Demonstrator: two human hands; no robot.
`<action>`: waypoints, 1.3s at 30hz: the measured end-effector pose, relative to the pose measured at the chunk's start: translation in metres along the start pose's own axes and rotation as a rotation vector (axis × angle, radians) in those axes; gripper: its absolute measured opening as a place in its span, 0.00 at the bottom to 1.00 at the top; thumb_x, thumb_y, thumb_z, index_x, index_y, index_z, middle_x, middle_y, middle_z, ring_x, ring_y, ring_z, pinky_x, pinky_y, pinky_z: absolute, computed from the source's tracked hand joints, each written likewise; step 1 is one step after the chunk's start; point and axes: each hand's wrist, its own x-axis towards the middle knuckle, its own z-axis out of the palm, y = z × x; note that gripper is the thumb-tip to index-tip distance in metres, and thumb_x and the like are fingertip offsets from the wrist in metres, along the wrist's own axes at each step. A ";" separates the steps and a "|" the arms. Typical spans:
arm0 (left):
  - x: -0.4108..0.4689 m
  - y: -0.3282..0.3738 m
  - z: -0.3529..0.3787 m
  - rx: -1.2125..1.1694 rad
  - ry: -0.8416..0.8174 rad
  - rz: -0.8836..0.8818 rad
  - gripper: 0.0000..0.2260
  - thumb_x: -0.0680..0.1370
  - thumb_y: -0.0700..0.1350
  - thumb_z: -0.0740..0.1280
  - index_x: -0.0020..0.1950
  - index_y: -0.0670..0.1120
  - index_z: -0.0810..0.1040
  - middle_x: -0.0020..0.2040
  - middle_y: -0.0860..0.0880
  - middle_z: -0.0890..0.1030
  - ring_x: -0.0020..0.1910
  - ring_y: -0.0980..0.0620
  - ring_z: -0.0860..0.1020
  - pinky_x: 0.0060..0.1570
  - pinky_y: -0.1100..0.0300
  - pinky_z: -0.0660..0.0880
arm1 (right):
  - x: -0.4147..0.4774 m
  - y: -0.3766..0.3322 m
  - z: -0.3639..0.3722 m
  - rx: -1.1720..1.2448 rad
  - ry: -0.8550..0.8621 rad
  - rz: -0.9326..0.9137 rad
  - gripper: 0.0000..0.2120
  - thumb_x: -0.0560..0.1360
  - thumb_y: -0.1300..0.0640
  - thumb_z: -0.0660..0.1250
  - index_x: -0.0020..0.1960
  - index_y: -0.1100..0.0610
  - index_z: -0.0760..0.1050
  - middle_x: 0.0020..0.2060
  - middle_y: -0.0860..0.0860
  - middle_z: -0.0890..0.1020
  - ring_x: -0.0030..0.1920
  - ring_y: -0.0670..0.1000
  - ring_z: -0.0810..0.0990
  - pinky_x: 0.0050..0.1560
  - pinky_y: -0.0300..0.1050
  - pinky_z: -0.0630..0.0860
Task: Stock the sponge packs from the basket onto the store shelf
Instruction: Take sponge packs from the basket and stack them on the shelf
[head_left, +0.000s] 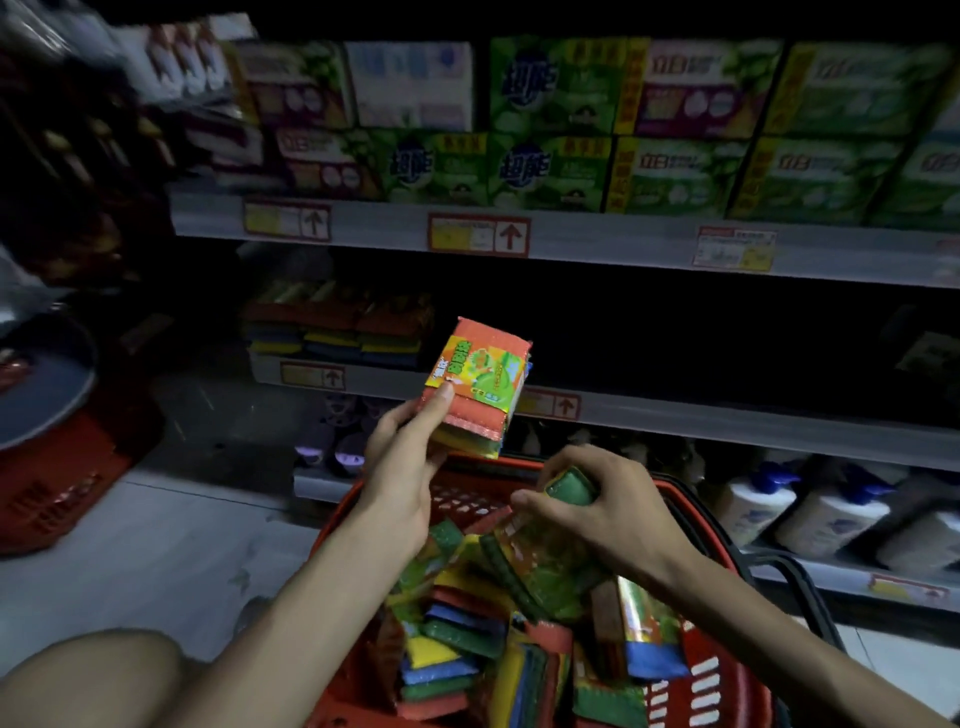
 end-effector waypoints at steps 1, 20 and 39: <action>0.002 0.000 -0.001 0.007 0.021 0.009 0.18 0.74 0.50 0.77 0.60 0.46 0.80 0.55 0.47 0.86 0.56 0.50 0.84 0.57 0.55 0.78 | 0.004 -0.006 0.002 0.024 0.008 0.006 0.23 0.67 0.28 0.71 0.53 0.42 0.79 0.47 0.40 0.82 0.47 0.39 0.81 0.46 0.43 0.83; 0.088 0.027 0.010 0.469 -0.069 0.295 0.10 0.75 0.50 0.77 0.53 0.50 0.82 0.50 0.52 0.86 0.51 0.58 0.84 0.49 0.65 0.79 | 0.077 -0.027 0.077 0.669 0.053 0.132 0.41 0.60 0.36 0.84 0.67 0.25 0.67 0.66 0.34 0.77 0.62 0.48 0.83 0.60 0.52 0.82; 0.139 0.006 -0.016 0.597 -0.060 0.171 0.20 0.83 0.41 0.64 0.76 0.51 0.72 0.36 0.59 0.67 0.31 0.63 0.65 0.29 0.70 0.64 | 0.145 0.001 0.089 0.232 -0.003 0.099 0.64 0.56 0.22 0.75 0.83 0.50 0.56 0.78 0.46 0.67 0.75 0.47 0.70 0.71 0.50 0.74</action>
